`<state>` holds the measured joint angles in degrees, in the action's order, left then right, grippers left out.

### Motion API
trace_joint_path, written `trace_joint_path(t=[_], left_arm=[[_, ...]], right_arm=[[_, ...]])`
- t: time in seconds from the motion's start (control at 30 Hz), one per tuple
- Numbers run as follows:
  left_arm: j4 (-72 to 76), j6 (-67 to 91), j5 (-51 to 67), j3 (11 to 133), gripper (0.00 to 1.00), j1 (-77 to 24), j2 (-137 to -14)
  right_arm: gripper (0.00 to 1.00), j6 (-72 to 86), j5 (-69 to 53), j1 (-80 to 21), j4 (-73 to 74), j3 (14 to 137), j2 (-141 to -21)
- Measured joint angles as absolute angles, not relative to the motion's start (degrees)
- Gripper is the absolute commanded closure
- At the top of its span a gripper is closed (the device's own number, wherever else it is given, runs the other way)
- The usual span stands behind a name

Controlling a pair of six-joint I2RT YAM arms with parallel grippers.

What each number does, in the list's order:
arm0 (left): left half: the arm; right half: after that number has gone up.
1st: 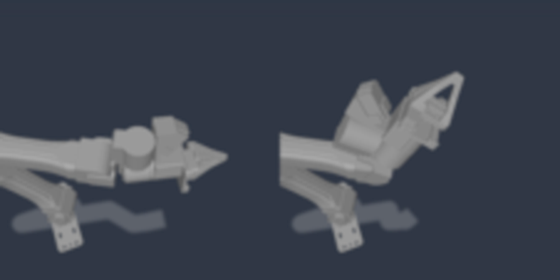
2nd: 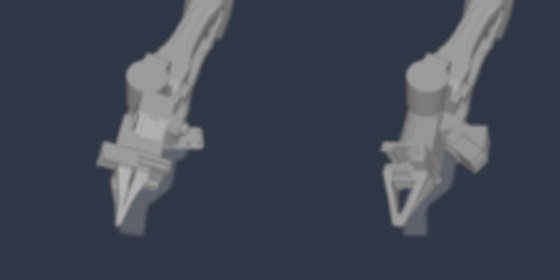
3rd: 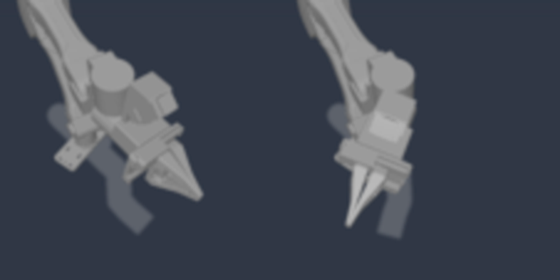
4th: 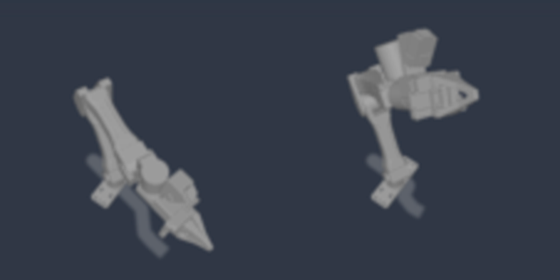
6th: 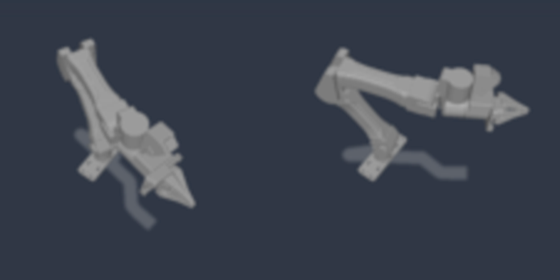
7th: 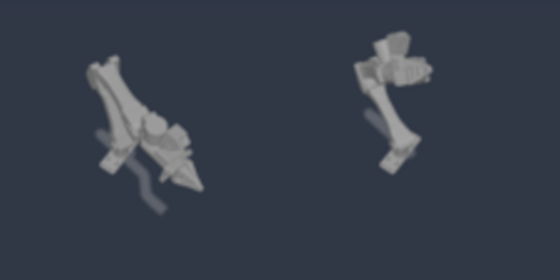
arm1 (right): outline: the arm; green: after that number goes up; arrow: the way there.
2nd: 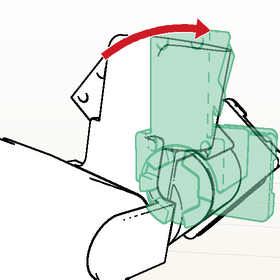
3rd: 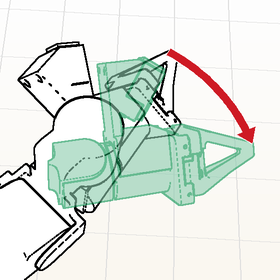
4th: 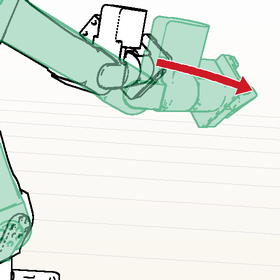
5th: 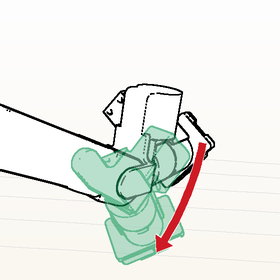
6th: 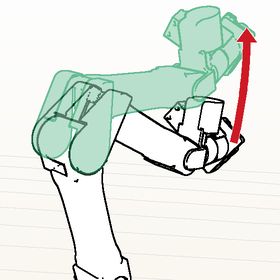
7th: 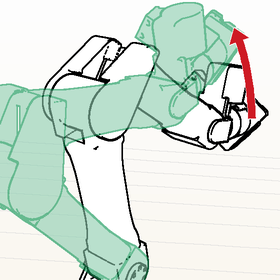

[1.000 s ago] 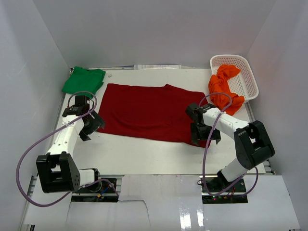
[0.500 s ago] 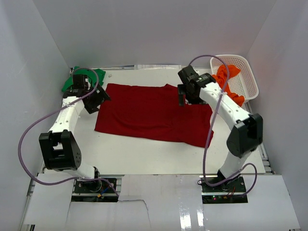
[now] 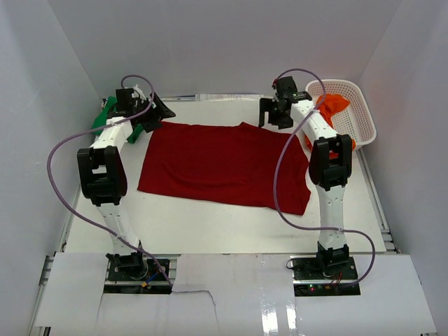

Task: Fold and stack the t-shirts
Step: Fold the flattened tshirt in 1/3 of the way, then grap the side of the flattened tshirt furthest away from the robot with both arms

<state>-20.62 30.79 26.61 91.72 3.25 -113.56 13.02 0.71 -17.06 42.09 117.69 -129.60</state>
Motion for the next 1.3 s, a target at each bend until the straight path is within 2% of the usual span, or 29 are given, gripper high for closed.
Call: trace_joint_path(t=[0.1,0.3,0.57,0.63,0.67,0.7,0.77,0.8,0.83,0.97,1.1,1.3], left_arm=[[-15.7,31.3,30.8,92.6,0.16,3.2,-116.5],[-11.2,32.3,35.7,93.9,0.16,2.5,-120.4],[-13.1,32.7,36.8,93.6,0.16,2.0,-122.2],[-14.8,32.3,36.5,94.2,0.15,2.0,-122.2],[-15.4,32.1,36.4,94.5,0.15,2.0,-122.3],[-15.9,31.9,36.2,94.8,0.15,2.0,-122.3],[-16.7,31.5,35.9,95.4,0.15,2.0,-122.3],[-16.8,31.4,35.8,95.5,0.15,2.0,-122.3],[-17.0,31.2,35.7,95.5,0.15,2.0,-122.3],[-17.9,30.7,35.3,95.5,0.15,2.0,-122.3],[-18.0,30.3,35.1,95.4,0.15,1.8,-122.3],[-18.5,29.6,34.3,92.9,0.15,0.2,-121.3]], right_arm=[[0.08,11.5,-3.9,-13.6,38.9,122.5,-133.0],[0.07,9.7,-10.9,-9.6,35.6,123.5,-135.3],[0.12,7.8,-18.0,-8.4,36.0,123.6,-141.3],[0.25,7.0,-19.0,-8.4,35.9,123.3,-141.1],[0.36,6.7,-19.6,-8.4,35.8,122.8,-141.1],[0.62,6.4,-20.2,-8.4,35.7,122.4,-141.1],[0.76,5.7,-21.2,-8.4,36.0,121.7,-141.1],[0.88,5.8,-21.5,-8.4,36.1,121.0,-141.1],[0.92,5.7,-22.1,-8.4,36.2,120.5,-141.1],[0.88,5.4,-23.4,-8.4,36.3,120.3,-141.1],[0.89,4.3,-24.0,-8.5,35.0,119.5,-140.5],[0.92,-0.7,-23.2,-10.7,28.8,106.5,-129.7]])
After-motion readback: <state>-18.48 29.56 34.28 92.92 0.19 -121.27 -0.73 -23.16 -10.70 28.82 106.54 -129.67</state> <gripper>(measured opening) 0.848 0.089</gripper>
